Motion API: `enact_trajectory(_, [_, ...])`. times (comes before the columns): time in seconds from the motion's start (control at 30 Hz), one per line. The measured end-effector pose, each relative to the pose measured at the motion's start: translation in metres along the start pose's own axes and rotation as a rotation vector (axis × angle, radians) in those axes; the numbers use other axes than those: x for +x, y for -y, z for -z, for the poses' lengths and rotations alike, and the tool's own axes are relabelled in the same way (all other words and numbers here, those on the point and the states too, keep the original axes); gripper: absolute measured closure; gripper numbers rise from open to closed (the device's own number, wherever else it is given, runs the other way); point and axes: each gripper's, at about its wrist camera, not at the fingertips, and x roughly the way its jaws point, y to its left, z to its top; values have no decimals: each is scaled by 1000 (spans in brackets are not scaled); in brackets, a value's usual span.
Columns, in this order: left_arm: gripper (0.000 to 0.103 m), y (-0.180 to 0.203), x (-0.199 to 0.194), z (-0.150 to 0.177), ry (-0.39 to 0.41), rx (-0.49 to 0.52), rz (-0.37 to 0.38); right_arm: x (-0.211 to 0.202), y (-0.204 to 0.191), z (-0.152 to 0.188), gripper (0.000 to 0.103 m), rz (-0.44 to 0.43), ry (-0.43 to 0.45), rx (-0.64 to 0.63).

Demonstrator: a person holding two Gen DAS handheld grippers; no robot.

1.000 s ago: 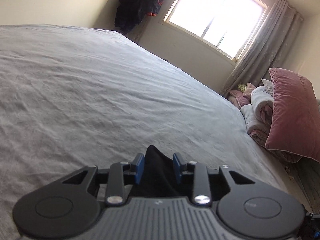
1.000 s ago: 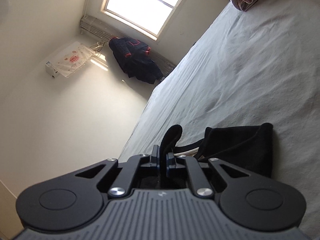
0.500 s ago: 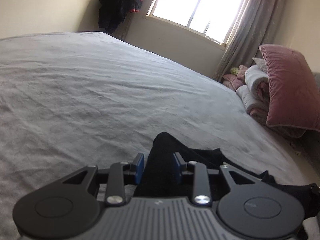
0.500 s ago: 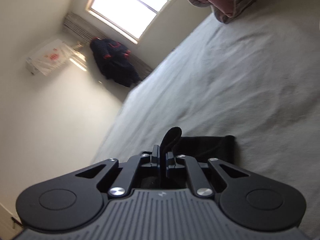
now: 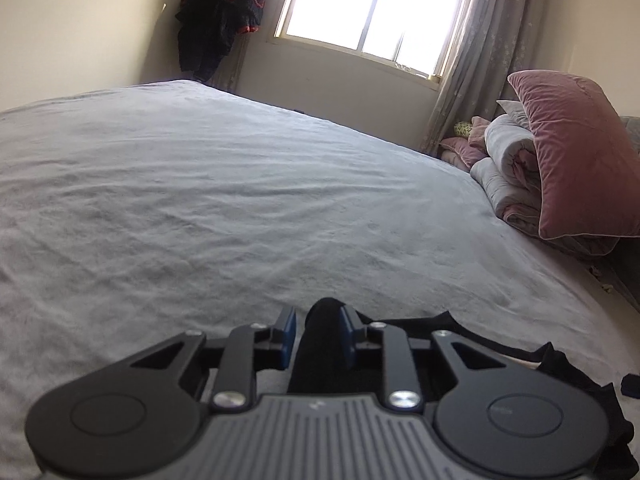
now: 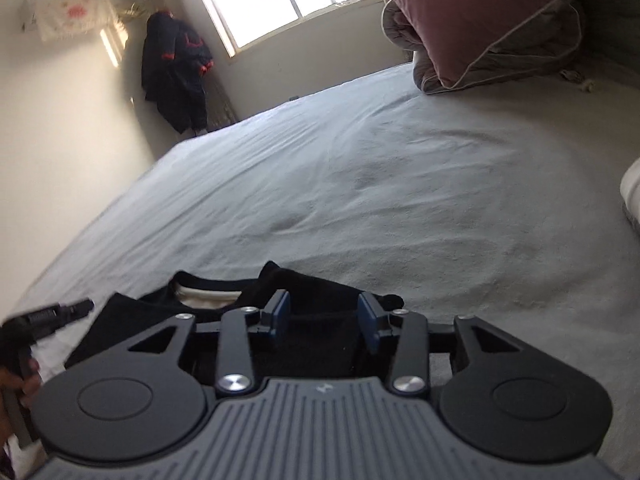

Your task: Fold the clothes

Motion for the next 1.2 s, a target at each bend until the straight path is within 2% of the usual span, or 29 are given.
enact_trajectory(0.07, [80,3,3,1,-6,27,18,2,3,1,61,17,1,0])
enact_trajectory(0.17, [86,7,8,2,-15,68,45,-2,0,2,61,25,38,-33])
enact_trajectory(0.27, [86,10,21,6,-31,118,44,-3,-16,6,61,-2,69,-137])
enact_trajectory(0.33, [86,9,31,9,-50,136,36,4,-30,13,61,5,55,-236])
enact_trajectory(0.4, [86,7,40,12,-70,138,29,19,-37,22,61,33,-6,-325])
enact_trajectory(0.47, [86,4,46,15,-82,138,24,37,-39,34,69,107,-60,-415])
enact_trajectory(0.6, [87,8,40,16,-75,153,21,37,-36,35,67,113,-52,-417])
enact_trajectory(0.7, [86,8,27,15,-73,144,33,35,-38,32,63,127,-52,-405])
enact_trajectory(0.83, [79,5,-3,22,-99,169,69,25,-53,28,39,214,-49,-412])
enact_trajectory(0.93, [72,3,-27,29,-124,204,96,17,-71,22,38,306,-66,-436])
enact_trajectory(1.07, [62,-5,-58,34,-163,210,122,-12,-91,8,33,281,-77,-428])
enact_trajectory(1.2, [59,-17,-87,44,-209,191,162,-53,-102,3,24,243,-84,-340])
